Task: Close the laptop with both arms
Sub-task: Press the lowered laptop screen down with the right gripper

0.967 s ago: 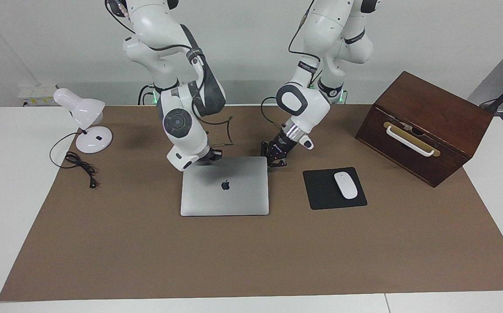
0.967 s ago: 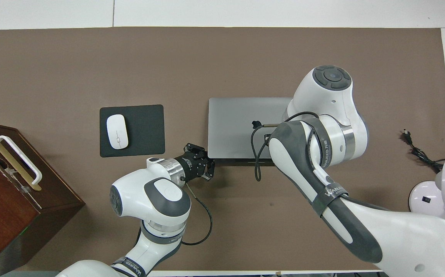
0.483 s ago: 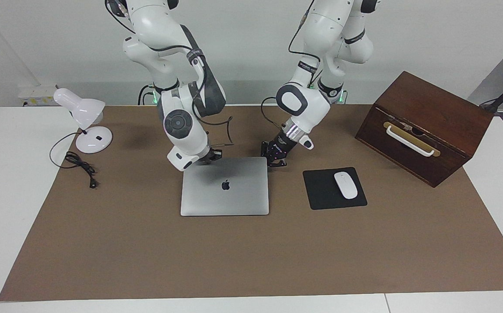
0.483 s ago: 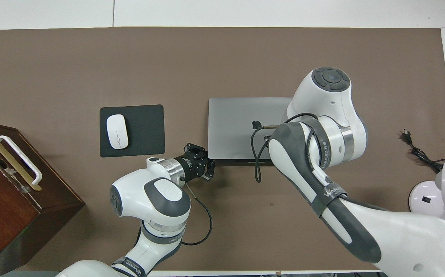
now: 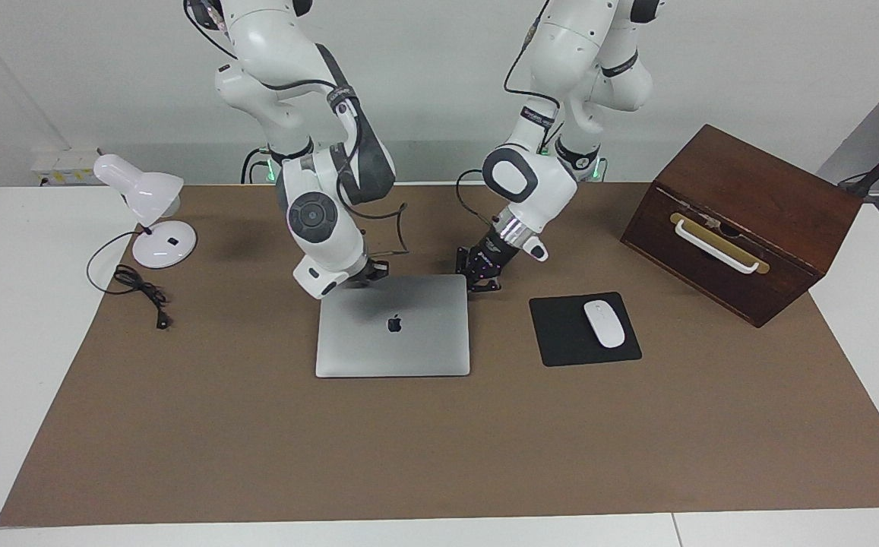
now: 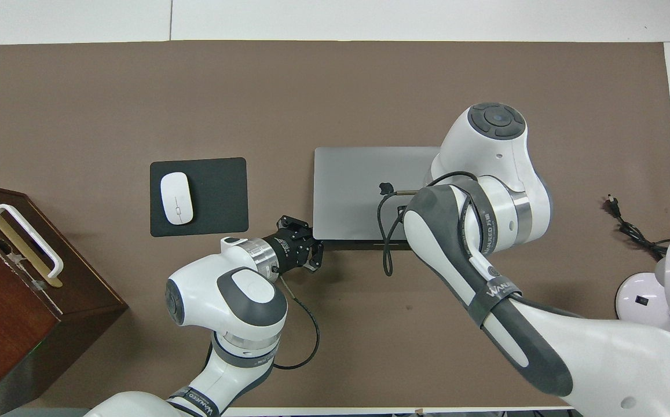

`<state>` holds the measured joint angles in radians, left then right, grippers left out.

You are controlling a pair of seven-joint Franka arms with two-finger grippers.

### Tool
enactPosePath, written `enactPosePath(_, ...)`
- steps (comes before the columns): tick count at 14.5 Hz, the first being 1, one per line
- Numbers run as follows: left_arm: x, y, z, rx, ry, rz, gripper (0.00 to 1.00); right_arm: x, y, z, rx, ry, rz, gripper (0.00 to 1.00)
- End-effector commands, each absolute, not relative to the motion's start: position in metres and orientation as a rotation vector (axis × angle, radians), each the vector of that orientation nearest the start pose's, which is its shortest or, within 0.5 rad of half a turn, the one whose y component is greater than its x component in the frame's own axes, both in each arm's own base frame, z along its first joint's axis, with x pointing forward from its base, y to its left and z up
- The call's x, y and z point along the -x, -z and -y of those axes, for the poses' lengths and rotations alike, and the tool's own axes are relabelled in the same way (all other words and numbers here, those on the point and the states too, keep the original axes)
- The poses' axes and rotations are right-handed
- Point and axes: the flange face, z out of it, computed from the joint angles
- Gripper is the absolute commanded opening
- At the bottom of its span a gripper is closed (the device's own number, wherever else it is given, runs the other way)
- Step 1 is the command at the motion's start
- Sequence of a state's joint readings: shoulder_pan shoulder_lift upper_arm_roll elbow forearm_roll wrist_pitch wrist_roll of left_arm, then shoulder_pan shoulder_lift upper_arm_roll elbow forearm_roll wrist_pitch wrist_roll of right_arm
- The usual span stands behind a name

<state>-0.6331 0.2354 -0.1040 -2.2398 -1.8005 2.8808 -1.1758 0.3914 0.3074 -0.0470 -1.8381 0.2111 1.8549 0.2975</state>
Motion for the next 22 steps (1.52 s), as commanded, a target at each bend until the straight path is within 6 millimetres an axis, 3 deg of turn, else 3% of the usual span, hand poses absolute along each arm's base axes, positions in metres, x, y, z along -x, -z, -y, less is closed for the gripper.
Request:
enactPosePath(1, -0.421, -0.233, 0.292, -1.169, 0.55, -2.225, 0.0, -0.546, -0.345, -0.218, 3.003, -0.491, -0.106, 0.0)
enactPosePath(10, -0.421, -0.233, 0.292, -1.169, 0.55, -2.225, 0.0, -0.546, -0.346, -0.218, 3.002, -0.491, -0.105, 0.0)
enactPosePath(19, -0.422, -0.234, 0.292, -1.167, 0.553, -2.223, 0.0, -0.556, -0.374, -0.217, 2.995, -0.48, -0.101, 0.0)
enactPosePath(22, -0.431, -0.237, 0.285, -1.137, 0.577, -2.217, 0.0, -0.558, -0.382, -0.212, 2.992, -0.471, -0.108, 0.0)
